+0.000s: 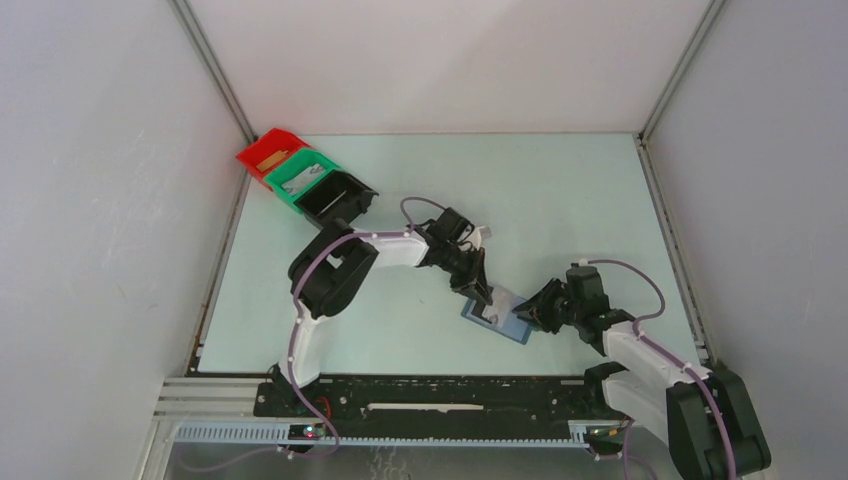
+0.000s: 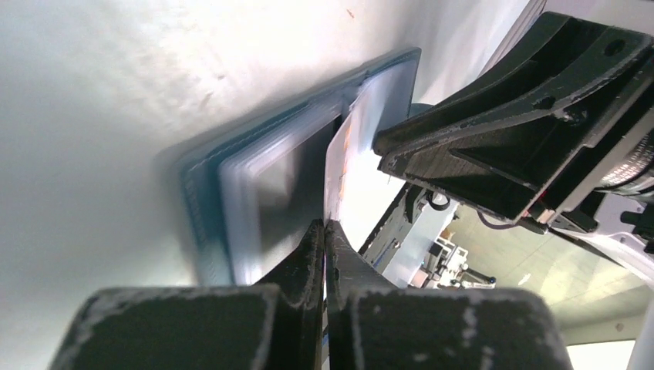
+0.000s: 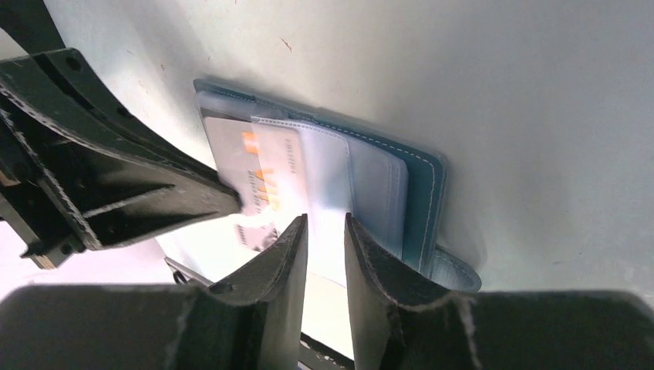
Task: Take the credit cards out of the card holder
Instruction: Remove the credit card from the card holder, then place the credit card in the storage box.
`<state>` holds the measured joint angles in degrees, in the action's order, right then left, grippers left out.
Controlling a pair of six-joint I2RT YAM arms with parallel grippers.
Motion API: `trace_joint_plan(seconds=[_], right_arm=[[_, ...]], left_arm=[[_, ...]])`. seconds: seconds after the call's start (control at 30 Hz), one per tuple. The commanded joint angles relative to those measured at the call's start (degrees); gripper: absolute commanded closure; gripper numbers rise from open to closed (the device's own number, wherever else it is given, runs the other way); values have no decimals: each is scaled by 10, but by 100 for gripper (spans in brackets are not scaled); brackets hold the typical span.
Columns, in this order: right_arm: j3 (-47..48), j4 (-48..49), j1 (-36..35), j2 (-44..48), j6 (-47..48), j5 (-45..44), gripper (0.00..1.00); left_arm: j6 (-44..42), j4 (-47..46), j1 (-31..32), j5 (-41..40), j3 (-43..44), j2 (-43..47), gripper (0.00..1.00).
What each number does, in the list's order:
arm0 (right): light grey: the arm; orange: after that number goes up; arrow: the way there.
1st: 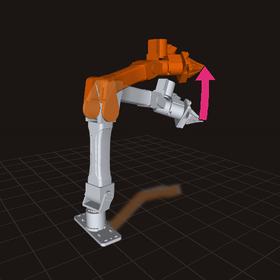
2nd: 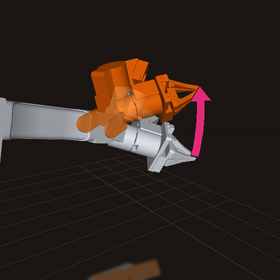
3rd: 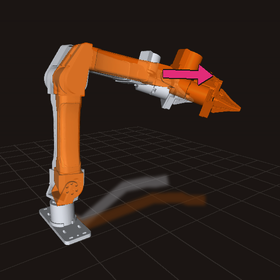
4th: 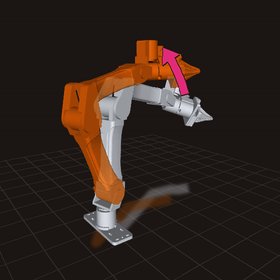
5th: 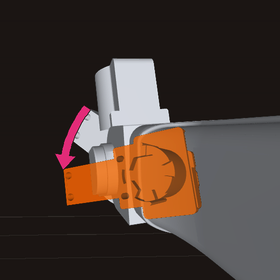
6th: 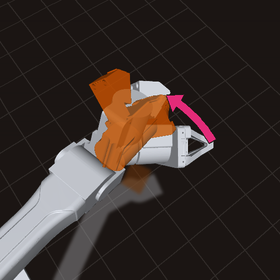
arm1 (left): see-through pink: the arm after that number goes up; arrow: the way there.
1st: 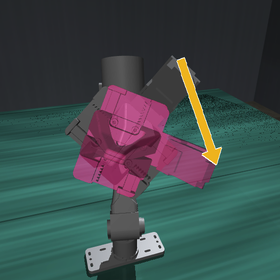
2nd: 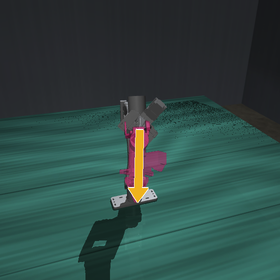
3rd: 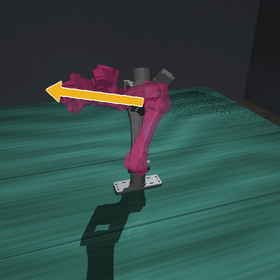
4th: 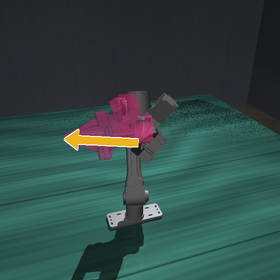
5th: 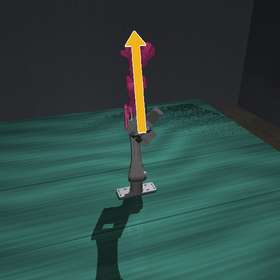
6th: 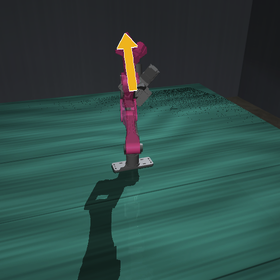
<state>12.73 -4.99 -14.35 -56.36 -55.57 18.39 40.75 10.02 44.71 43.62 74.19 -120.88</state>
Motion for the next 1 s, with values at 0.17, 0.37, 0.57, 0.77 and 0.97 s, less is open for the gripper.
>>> trace_joint_plan(seconds=[0.17, 0.37, 0.57, 0.77, 0.97], right_arm=[[-21, -50, 17, 6, 20, -34, 66], [-16, -64, 25, 18, 29, -32, 66], [-10, -74, 29, 30, 34, -32, 66], [-9, -70, 30, 27, 37, -27, 66], [-1, -80, 30, 35, 43, -24, 66]], left_arm=[[-56, 48, -44, -19, -17, 72, 100], [-93, 95, -58, -26, -7, 112, 100], [-120, 136, -66, -24, 14, 140, 100], [-149, 167, -79, -15, 36, 156, 100], [-231, 258, -85, -36, 81, 159, 100]])
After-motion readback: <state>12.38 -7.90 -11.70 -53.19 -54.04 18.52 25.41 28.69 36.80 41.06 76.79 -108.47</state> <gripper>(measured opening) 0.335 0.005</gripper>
